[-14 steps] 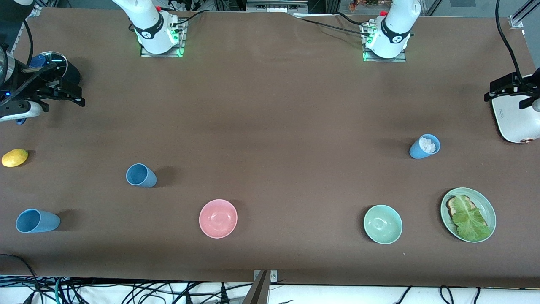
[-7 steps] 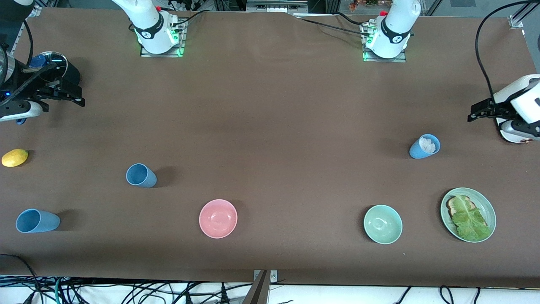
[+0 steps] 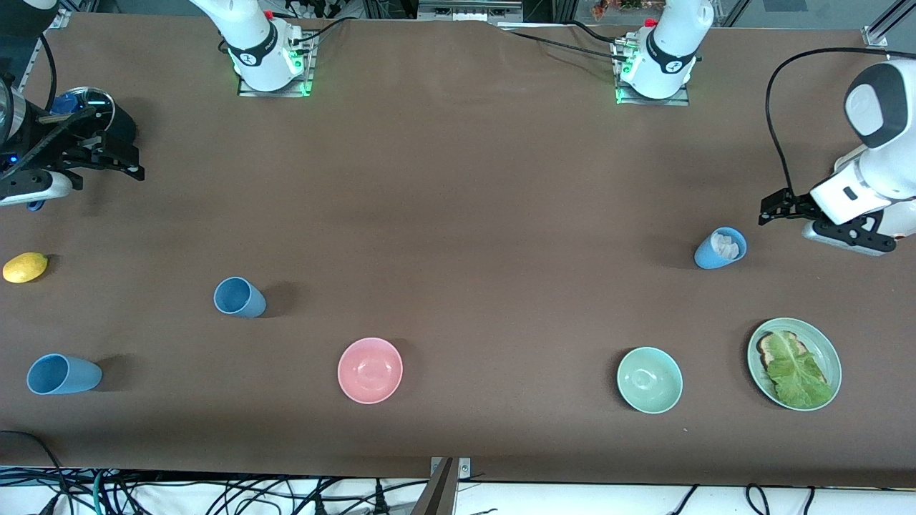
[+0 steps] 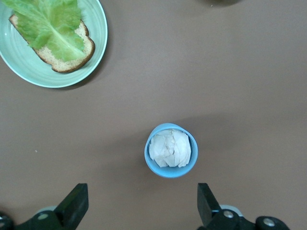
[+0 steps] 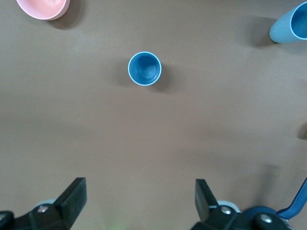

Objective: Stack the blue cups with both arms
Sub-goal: 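Reach the left gripper down to the blue cup holding tissue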

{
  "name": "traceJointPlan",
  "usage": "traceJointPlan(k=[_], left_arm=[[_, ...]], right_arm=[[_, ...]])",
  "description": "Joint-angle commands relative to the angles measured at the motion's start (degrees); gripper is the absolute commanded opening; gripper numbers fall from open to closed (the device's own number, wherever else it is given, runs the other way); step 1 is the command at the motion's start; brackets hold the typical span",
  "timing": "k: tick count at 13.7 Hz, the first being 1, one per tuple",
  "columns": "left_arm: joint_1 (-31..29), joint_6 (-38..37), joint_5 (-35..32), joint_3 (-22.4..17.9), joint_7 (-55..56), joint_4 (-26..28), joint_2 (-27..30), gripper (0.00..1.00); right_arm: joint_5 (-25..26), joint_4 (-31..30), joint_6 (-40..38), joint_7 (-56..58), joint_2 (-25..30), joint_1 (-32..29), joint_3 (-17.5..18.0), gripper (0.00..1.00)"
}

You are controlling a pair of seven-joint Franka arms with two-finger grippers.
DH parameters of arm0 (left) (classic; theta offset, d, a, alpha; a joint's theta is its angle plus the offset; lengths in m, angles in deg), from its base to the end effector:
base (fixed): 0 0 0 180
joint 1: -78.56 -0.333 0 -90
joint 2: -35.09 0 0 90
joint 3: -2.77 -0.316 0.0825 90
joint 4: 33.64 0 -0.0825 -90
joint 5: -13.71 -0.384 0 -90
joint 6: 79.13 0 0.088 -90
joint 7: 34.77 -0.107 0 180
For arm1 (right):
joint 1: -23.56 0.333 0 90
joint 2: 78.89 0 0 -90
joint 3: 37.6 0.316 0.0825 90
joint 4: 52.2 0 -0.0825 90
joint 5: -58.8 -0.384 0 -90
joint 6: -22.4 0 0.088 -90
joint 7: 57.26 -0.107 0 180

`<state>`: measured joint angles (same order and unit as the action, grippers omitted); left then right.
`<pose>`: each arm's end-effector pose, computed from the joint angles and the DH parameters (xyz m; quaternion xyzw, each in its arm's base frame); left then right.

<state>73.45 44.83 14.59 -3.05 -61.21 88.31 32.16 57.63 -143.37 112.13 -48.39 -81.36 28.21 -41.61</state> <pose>0.5373 0.1028 0.3842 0.9914 -0.1307 -0.0063 0.0061 0.5649 0.0093 0.5904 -0.9960 -0.0825 0.0333 0.0111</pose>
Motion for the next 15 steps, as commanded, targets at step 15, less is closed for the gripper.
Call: traceJointPlan(k=[15], left_arm=[[-1.13, 22.64, -0.88, -0.15, -1.43, 8.48, -8.86, 1.00]], right_arm=[[0.03, -0.49, 0.54, -0.52, 0.46, 0.18, 0.15, 1.00]])
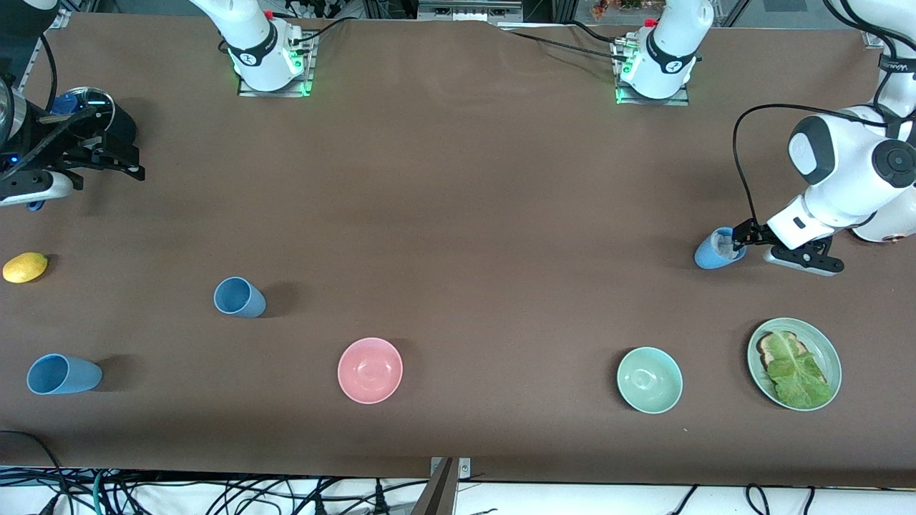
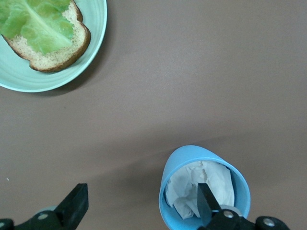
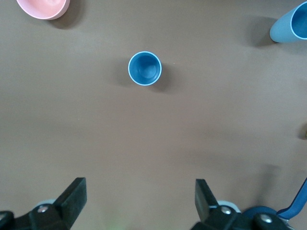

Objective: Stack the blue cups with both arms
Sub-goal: 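Reach the left gripper down to the blue cup holding tissue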

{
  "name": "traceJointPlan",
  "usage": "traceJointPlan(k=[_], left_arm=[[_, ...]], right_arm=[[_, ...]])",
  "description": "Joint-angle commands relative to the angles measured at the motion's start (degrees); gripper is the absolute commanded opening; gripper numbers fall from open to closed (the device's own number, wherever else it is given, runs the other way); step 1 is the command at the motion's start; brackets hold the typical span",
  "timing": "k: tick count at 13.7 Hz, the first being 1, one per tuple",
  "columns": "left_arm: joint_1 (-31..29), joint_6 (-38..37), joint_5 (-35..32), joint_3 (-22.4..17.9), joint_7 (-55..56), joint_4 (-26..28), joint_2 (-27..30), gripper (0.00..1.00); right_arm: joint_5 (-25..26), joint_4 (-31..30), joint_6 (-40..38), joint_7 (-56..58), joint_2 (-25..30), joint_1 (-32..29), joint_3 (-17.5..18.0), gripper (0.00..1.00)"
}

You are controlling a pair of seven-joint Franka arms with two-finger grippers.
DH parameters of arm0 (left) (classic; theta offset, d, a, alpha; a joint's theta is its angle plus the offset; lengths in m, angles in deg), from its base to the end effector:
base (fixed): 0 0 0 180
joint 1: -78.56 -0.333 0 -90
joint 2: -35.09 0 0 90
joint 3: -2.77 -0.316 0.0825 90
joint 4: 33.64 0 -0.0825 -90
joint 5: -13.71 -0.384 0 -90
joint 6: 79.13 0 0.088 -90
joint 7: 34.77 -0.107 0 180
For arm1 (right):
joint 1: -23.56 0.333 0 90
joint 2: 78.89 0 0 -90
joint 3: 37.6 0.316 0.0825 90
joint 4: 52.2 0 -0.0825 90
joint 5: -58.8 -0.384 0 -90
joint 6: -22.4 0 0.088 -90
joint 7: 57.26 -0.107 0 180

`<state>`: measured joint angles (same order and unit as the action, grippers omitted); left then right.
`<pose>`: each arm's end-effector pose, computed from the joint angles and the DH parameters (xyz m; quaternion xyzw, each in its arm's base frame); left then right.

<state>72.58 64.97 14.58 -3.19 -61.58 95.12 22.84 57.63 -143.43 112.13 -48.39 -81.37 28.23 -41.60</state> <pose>0.5352 0.1133 0.2763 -0.9918 0.1248 -0.0239 0.0152 0.5649 0.0096 0.5898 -0.9959 -0.0828 0.0340 0.0112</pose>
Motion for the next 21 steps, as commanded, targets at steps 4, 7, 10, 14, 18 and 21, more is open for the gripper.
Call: traceJointPlan(k=[4, 7, 10, 14, 18, 21], left_arm=[[0.00, 2.59, -0.87, 0.07, -1.06, 1.94, 0.56, 1.00], [0.44, 5.65, -0.87, 0.07, -1.06, 3.95, 0.56, 1.00], [0.62, 10.67, -0.87, 0.07, -1.06, 6.68, 0.56, 1.00], [0.70, 11.90, -0.87, 0.07, -1.06, 6.95, 0.21, 1.00], [0.70, 16.02, -0.78, 0.07, -1.67, 6.86, -2.68, 1.00], [0.62, 19.99, -0.61, 0.16, -1.67, 6.86, -5.41, 1.00]], right_arm=[[0.03, -0.53, 0.54, -0.52, 0.46, 0.16, 0.22, 1.00], [0.03, -0.53, 0.54, -0.52, 0.46, 0.16, 0.22, 1.00], [0.03, -0.44, 0.54, -0.52, 0.46, 0.16, 0.22, 1.00], [0.03, -0.44, 0.54, -0.61, 0.46, 0.16, 0.22, 1.00], [0.03, -0.53, 0.45, -0.79, 0.46, 0.16, 0.40, 1.00], [0.03, -0.53, 0.45, -0.96, 0.46, 0.25, 0.48, 1.00]])
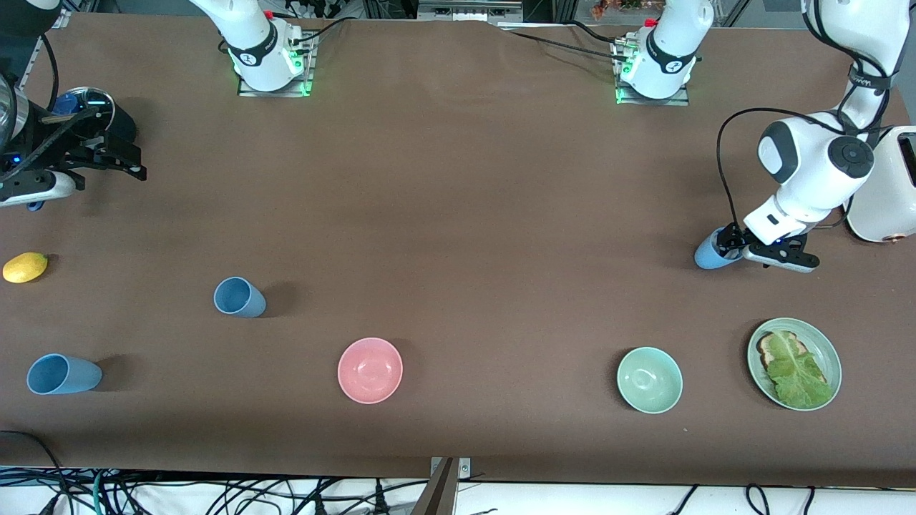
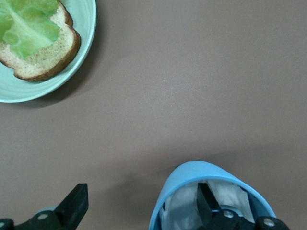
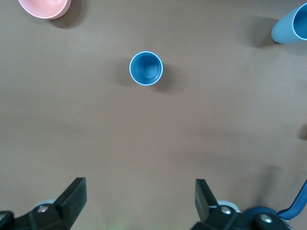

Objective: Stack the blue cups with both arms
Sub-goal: 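Close the left gripper on the rim of the tissue cup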

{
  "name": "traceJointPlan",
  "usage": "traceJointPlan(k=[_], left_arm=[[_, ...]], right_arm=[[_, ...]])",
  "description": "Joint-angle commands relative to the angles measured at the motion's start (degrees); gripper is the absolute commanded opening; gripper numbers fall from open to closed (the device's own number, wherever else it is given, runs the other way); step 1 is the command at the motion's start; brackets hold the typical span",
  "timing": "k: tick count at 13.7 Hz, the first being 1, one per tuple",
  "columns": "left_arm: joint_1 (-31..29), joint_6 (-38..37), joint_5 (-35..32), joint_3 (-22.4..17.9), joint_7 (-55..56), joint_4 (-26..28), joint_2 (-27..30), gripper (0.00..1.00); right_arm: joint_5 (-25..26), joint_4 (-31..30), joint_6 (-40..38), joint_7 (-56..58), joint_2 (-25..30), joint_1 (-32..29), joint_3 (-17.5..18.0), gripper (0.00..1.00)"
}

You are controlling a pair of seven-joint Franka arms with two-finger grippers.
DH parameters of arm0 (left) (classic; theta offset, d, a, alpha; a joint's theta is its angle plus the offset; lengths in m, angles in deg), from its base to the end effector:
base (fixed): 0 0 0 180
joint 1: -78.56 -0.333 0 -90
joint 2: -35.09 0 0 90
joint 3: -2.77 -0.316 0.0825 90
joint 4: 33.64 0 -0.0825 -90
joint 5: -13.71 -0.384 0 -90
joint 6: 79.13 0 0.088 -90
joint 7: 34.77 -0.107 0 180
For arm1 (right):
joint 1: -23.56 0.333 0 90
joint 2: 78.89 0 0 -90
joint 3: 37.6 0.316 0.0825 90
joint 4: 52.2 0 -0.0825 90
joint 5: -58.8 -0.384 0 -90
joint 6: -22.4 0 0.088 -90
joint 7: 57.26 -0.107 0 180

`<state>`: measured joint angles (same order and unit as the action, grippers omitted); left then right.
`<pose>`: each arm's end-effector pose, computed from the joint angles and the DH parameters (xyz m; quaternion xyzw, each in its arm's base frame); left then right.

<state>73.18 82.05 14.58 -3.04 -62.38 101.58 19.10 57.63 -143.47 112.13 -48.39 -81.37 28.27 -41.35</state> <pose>0.5186 0.1042 0.2279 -0.9864 0.1385 -0.0792 0.0392 0.5648 0.0124 0.5895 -0.9957 -0.0853 0.0343 0.0112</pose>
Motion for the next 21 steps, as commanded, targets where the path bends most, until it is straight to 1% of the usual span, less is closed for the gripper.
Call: traceJointPlan(k=[1, 3, 4, 9, 13, 15, 19, 21], left_arm=[[0.02, 3.36, -0.52, 0.10, -0.87, 0.40, -1.77, 0.93], [-0.42, 3.36, -0.08, 0.10, -0.78, 0.31, -1.59, 0.13], [-0.60, 3.27, 0.01, 0.10, -0.78, 0.31, -1.16, 0.00], [-0.86, -0.32, 0.01, 0.45, -3.94, 0.13, 2.53, 0.00], [-0.51, -2.17, 0.01, 0.45, -3.94, 0.13, 4.73, 0.00], [-0.51, -5.94, 0.10, 0.45, -3.94, -0.39, 6.31, 0.00], [0.01, -10.42, 3.34, 0.63, -3.77, -0.57, 9.12, 0.00], [0.19, -15.86, 8.68, 2.99, -2.81, -2.15, 10.79, 0.00]], right_arm=[[0.03, -0.40, 0.53, -0.96, 0.46, 0.29, 0.23, 1.00], [0.11, -0.40, 0.53, -1.05, 0.46, 0.99, 0.23, 1.00], [0.11, -0.40, 0.53, -1.05, 0.46, 1.00, 0.23, 1.00], [0.11, -0.31, 0.27, -0.96, 0.55, 1.00, 0.15, 1.00], [0.03, -0.31, -0.08, -1.05, 0.90, 1.00, 0.06, 1.00], [0.03, -0.14, -0.17, -1.05, 0.90, 0.82, 0.06, 1.00], [0.11, -0.13, -0.26, -0.96, 1.08, 1.00, -0.12, 1.00], [0.20, -0.13, -0.26, -0.96, 1.08, 0.82, -0.20, 1.00]])
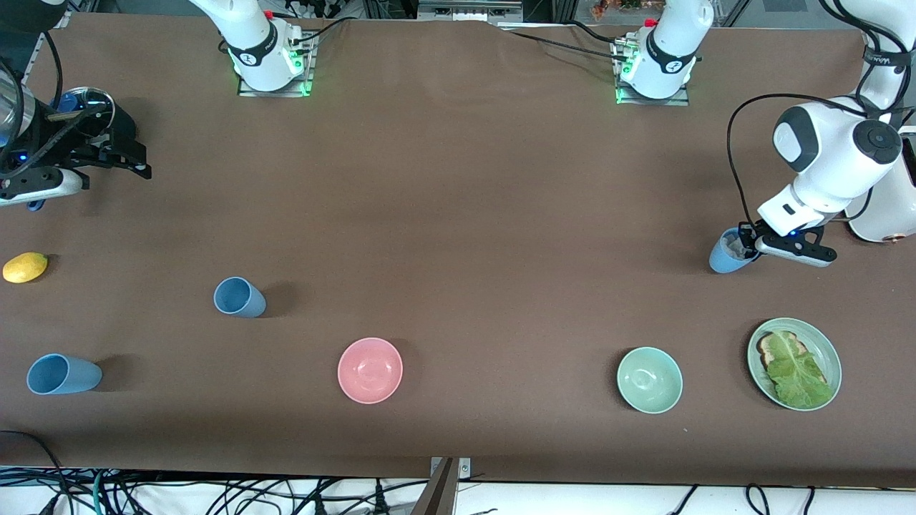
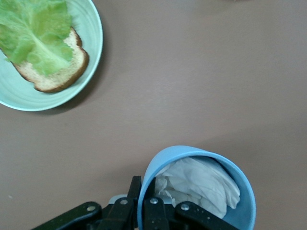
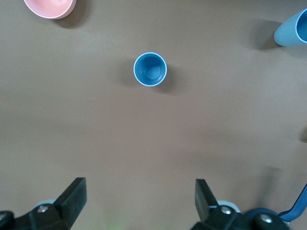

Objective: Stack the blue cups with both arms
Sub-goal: 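Close the left gripper on the rim of the tissue cup, then carry the tissue cup with the left gripper toward the table middle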

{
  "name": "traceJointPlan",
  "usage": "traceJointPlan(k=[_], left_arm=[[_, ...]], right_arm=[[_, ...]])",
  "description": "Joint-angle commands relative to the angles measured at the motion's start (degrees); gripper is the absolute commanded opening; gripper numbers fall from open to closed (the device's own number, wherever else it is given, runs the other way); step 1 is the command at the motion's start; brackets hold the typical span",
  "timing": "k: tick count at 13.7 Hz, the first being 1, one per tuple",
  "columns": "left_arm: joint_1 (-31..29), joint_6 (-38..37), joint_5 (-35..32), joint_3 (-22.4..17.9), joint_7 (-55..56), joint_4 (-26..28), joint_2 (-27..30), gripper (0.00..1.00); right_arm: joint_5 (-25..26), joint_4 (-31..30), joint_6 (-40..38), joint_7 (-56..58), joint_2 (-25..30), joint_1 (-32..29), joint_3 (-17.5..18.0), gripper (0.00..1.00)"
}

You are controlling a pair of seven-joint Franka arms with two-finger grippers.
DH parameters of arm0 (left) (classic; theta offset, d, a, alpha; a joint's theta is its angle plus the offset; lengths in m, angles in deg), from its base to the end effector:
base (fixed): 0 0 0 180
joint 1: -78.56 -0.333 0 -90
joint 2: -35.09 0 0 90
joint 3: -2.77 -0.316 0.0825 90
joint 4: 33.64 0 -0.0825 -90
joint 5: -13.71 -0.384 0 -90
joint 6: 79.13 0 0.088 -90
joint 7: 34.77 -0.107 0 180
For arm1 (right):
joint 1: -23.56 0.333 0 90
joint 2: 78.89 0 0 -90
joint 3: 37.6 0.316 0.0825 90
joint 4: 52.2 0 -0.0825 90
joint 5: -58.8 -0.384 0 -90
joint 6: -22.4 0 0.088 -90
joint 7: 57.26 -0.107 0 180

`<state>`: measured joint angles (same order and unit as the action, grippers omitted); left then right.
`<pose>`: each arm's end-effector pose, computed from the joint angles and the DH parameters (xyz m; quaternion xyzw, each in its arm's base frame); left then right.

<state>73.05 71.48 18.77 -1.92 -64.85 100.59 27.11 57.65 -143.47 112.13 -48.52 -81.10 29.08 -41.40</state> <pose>0.5200 0.0958 0.2888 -0.9877 0.1366 -0.0756 0.0077 0.5634 0.0198 0.5922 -0.9953 -0.0908 0.0321 0.0107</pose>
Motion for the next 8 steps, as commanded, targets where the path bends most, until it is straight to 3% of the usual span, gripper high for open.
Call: traceJointPlan(k=[1, 6, 8], left_arm=[[0.41, -8.46, 5.91, 2.66, 0.97, -2.55, 3.84, 0.00], [0.41, -29.46, 5.49, 7.76, 13.61, -15.02, 5.43, 0.00], [0.41, -34.57, 5.31, 10.56, 19.50, -19.07, 5.43, 0.00]], right_arm=[[0.27, -0.22, -0.34, -0.83, 0.89, 0.01, -0.15, 1.00], [0.98, 0.39, -0.43, -1.62, 0.55, 0.01, -0.24, 1.00], [0.98, 0.39, -0.52, -1.62, 0.37, 0.01, -0.24, 1.00]])
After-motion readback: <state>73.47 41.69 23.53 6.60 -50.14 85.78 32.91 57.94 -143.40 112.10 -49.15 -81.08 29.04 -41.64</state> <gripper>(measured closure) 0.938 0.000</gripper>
